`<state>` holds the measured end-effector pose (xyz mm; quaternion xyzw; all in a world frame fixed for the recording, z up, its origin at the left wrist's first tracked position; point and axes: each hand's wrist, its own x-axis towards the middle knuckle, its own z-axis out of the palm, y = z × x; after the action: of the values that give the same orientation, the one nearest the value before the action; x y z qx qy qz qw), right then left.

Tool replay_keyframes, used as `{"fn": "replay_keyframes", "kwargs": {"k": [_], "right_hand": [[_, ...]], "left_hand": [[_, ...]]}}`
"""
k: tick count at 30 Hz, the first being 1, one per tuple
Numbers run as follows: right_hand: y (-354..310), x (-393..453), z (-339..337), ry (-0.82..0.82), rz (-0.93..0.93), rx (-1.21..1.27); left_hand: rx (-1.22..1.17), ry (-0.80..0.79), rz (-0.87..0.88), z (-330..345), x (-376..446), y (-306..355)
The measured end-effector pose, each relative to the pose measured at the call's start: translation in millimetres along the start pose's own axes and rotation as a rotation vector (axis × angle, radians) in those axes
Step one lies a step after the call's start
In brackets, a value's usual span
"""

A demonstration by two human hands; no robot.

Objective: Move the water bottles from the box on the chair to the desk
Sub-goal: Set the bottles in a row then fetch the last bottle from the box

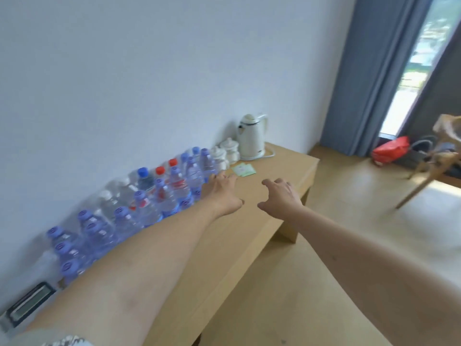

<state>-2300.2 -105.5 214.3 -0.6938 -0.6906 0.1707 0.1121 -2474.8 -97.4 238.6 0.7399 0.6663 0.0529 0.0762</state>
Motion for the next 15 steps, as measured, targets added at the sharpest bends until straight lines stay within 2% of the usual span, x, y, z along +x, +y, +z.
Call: {"fn": "replay_keyframes", "kwargs": {"k": [11,15], "right_hand": [[291,-50,-133,0.186,0.380,-0.005],[385,-85,-169,0.211,0.550,0.013]], "left_hand": [[0.014,-0.063,0.423,54,58,337],[-0.058,-0.122,0.554,81,59,454]]}}
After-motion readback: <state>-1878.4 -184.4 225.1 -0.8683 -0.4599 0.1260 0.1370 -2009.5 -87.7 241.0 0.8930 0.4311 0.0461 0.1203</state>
